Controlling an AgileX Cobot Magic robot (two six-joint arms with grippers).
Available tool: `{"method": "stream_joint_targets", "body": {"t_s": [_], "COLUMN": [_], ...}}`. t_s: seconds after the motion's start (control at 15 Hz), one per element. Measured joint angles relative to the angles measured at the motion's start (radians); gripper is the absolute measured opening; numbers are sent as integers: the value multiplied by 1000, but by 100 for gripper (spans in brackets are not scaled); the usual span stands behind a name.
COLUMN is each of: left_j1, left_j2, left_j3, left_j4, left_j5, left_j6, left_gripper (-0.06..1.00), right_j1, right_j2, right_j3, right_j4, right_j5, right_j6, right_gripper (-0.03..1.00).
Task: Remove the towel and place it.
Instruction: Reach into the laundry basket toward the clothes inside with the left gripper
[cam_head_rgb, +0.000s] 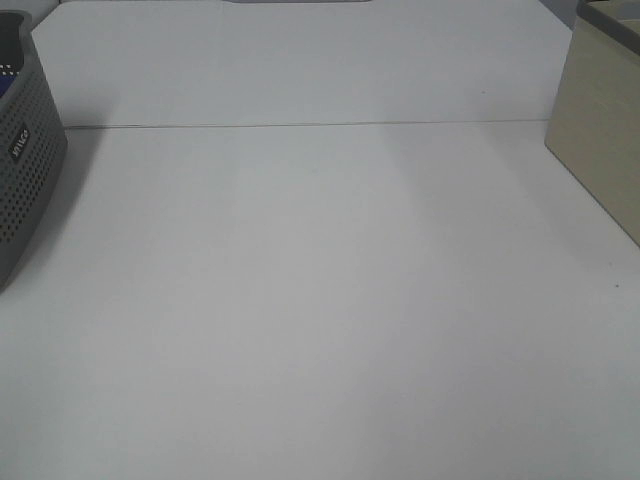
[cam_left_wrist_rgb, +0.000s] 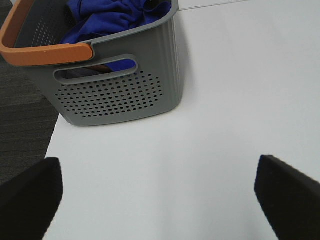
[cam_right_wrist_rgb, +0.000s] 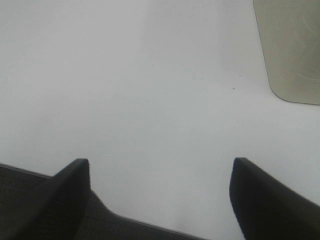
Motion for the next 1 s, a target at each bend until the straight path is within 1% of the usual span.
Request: {"method": "stream_joint_targets", "body": {"t_s": [1.0], "left_j1": [0], "left_j2": [0], "left_j3": [0], "left_j4": [0], "left_j5": [0], "left_j6": [0], "left_gripper": [99], "right_j1": [0], "right_j2": [0], "right_j3": [0], "right_j4": [0], "right_j5": [0], "right_j6": [0], "right_gripper": [76]}}
